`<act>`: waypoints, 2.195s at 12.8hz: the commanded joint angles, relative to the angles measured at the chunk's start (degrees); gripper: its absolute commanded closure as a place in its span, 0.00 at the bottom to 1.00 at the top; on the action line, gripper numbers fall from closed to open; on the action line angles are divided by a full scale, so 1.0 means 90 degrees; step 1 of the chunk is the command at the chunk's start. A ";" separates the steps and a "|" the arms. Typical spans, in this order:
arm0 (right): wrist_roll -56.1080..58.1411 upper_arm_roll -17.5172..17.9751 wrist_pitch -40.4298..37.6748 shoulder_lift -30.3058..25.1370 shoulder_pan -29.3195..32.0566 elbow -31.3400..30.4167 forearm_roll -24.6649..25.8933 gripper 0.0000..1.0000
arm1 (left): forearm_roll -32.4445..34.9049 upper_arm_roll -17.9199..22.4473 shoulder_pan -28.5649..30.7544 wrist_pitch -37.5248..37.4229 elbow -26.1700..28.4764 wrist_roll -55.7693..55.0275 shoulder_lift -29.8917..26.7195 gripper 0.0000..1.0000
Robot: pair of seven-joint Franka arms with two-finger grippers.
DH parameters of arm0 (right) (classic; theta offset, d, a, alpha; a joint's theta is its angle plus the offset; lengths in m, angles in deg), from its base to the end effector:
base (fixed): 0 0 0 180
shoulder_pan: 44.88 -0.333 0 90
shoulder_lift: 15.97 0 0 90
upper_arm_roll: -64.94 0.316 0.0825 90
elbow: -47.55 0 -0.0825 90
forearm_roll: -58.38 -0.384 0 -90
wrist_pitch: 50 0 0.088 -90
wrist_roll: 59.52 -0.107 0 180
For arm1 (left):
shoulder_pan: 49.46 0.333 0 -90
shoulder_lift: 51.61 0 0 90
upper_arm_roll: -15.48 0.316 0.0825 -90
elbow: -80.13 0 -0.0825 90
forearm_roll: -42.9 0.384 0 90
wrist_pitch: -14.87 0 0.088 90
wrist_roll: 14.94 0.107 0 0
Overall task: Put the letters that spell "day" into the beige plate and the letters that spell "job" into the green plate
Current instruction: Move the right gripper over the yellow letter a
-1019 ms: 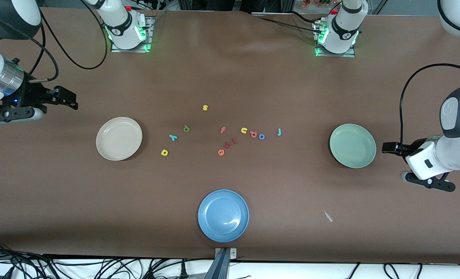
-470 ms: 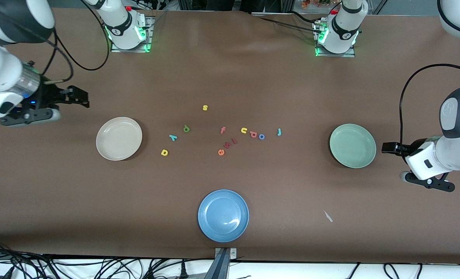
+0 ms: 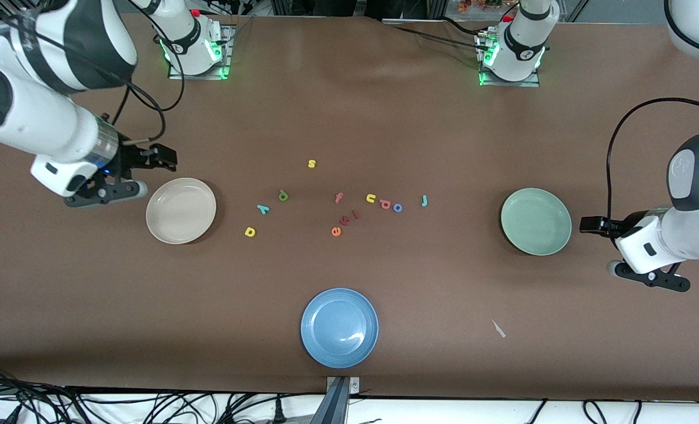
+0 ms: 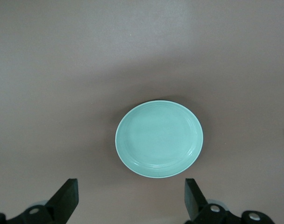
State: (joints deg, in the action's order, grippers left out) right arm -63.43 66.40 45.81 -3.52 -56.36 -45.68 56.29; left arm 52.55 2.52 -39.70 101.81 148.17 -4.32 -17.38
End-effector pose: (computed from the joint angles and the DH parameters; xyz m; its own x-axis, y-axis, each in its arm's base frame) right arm 0.5931 0.1387 0.4791 0.9732 0.1503 -0.1738 0.1475 -0.9886 -0.0288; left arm 0.6950 0.0185 0.4271 0.9411 -0.2233 -0.2540 -0.2287 -0.9735 0.0084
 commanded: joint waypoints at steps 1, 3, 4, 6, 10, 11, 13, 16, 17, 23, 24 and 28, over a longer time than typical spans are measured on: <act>-0.0396 -0.0035 0.0202 0.0306 -0.0307 0.0310 -0.0051 0.00 | -0.0037 0.0005 0.0019 0.0057 0.0077 0.0041 -0.0063 0.00; -0.0376 -0.0026 0.0339 0.0462 -0.0317 0.0165 -0.0080 0.00 | -0.0037 0.0005 0.0019 0.0057 0.0077 0.0041 -0.0063 0.00; -0.0415 -0.0026 0.0582 0.0443 -0.0317 0.0019 -0.0273 0.00 | -0.0037 0.0005 0.0019 0.0057 0.0077 0.0041 -0.0063 0.00; -0.0862 -0.0016 0.1371 0.0287 -0.0317 -0.0605 -0.0412 0.00 | -0.0037 0.0005 0.0019 0.0057 0.0077 0.0041 -0.0053 0.00; -0.1870 0.0374 0.2729 0.0471 -0.0327 -0.1348 -0.0344 0.00 | -0.0037 0.0005 0.0019 0.0057 0.0077 0.0041 -0.0053 0.00; -0.1967 0.0404 0.3275 0.0588 -0.0337 -0.1592 -0.0344 0.00 | -0.0037 0.0005 0.0019 0.0057 0.0077 0.0041 -0.0053 0.00; -0.2134 0.0569 0.4029 0.0716 -0.0346 -0.1964 -0.0295 0.00 | -0.0037 0.0005 0.0019 0.0057 0.0077 0.0041 -0.0053 0.00; -0.2144 0.0590 0.4295 0.0988 -0.0346 -0.2034 -0.0188 0.00 | -0.0037 0.0005 0.0009 0.0057 0.0077 0.0041 -0.0043 0.00; -0.2144 0.0590 0.4470 0.1125 -0.0346 -0.2034 -0.0042 0.00 | -0.0037 0.0005 0.0009 0.0057 0.0077 0.0041 -0.0043 0.00; -0.2164 0.0580 0.5379 0.2014 -0.0483 -0.1878 0.0358 0.00 | -0.0037 0.0005 0.0009 0.0057 0.0077 0.0031 -0.0024 0.00; -0.2164 0.0570 0.5428 0.2121 -0.0483 -0.1839 0.0456 0.00 | -0.0037 0.0005 0.0000 0.0057 0.0077 -0.0007 -0.0014 0.00; -0.2154 0.0551 0.5905 0.2434 -0.0483 -0.1829 0.0477 0.01 | -0.0046 -0.0005 -0.0078 0.0057 0.0077 -0.0212 0.0015 0.00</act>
State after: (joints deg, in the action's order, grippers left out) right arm -81.94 71.47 96.51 16.25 -60.62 -63.39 59.42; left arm 52.55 2.43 -40.08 101.81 148.26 -4.71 -16.98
